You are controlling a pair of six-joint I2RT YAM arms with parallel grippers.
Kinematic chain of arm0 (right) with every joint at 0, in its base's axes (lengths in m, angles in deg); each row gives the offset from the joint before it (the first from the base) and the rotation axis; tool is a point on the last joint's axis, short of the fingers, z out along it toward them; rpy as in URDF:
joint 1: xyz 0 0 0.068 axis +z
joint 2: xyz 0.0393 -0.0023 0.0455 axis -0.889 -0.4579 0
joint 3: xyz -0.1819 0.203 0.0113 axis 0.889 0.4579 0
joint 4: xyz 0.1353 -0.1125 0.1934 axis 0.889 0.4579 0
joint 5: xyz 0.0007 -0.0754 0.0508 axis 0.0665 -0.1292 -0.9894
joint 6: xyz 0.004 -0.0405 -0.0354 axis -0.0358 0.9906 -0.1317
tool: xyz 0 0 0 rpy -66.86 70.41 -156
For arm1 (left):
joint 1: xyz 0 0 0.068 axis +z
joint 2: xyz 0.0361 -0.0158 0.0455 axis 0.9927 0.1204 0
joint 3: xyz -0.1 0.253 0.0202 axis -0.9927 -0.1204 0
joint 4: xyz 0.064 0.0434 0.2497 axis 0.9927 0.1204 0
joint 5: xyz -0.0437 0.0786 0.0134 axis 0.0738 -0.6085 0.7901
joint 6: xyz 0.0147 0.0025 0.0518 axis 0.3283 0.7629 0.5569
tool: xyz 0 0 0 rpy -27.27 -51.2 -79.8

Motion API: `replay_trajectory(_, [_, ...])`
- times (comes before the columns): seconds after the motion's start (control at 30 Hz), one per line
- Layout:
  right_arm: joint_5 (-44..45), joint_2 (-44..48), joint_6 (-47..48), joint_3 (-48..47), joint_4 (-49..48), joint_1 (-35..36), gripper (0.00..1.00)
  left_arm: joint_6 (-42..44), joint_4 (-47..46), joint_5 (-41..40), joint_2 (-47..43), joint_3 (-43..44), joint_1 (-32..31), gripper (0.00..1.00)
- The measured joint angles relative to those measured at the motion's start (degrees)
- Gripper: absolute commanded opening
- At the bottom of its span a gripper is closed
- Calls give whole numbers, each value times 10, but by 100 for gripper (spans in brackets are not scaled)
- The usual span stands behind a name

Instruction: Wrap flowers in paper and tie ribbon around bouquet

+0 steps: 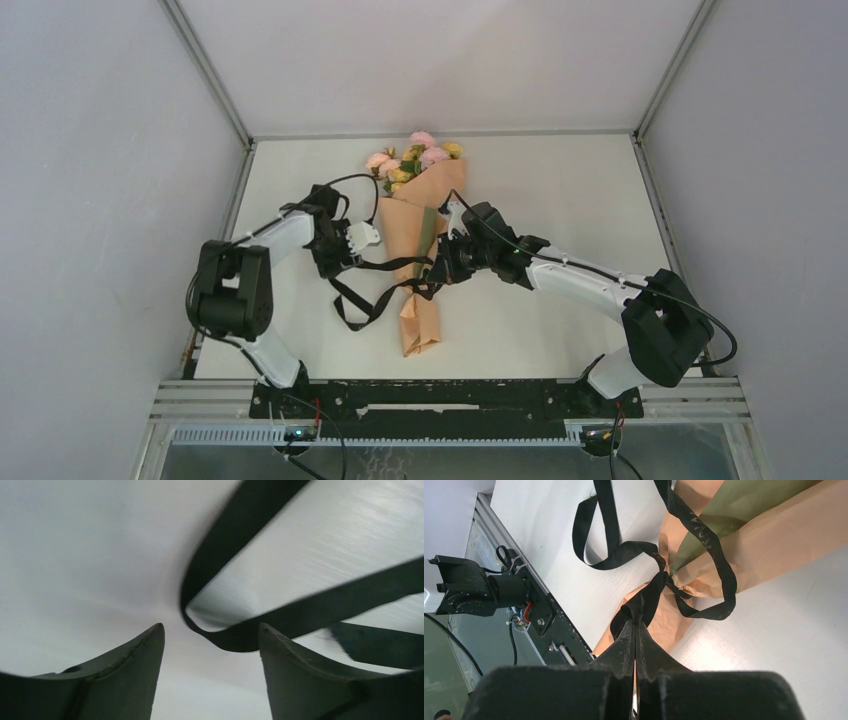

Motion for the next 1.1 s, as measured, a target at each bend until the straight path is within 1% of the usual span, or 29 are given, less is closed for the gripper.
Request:
replay_trajectory(0.13, [0,0,2,0,3,-3,0,-23,45,-19,96,104,1,58])
replay_trajectory(0.17, [0,0,3,0,5,-4,0,-27,46,-19,109,116,2,51])
replay_trajectory(0.23, [0,0,5,0,7,-7,0,-33,54,-21,119,125,2,35])
replay_trajectory(0.3, [0,0,7,0,11,-10,0,-30,66,-21,118,122,3,15])
replay_trajectory(0.33, [0,0,8,0,12,-11,0,-28,70,-21,117,118,3,3])
replay_trajectory(0.37, [0,0,8,0,12,-13,0,-19,77,-20,114,115,3,0])
replay_trajectory(0.47, [-3,0,8,0,8,-19,0,-6,105,-10,104,107,3,0])
replay_trajectory(0.53, [-5,0,6,0,3,-22,0,13,138,11,88,107,3,0])
replay_trajectory(0.67, [-8,0,-1,0,-15,-24,0,58,230,54,9,107,-17,0])
replay_trajectory(0.73, [-9,0,-5,0,-29,-24,0,72,277,68,-47,106,-64,0])
replay_trajectory(0.8, [-10,0,-7,0,-40,-25,0,75,311,86,-91,103,-138,0])
replay_trajectory(0.87, [-12,0,-12,0,-49,-25,0,73,334,111,-127,90,-241,0])
replay_trajectory(0.97, [-19,0,-18,0,-55,-25,0,57,360,159,-150,80,-366,0])
replay_trajectory(1.03, [-22,0,-19,0,-57,-25,0,34,352,188,-151,83,-421,0])
replay_trajectory(1.1, [-22,0,-21,0,-57,-25,0,7,339,203,-138,96,-460,0])
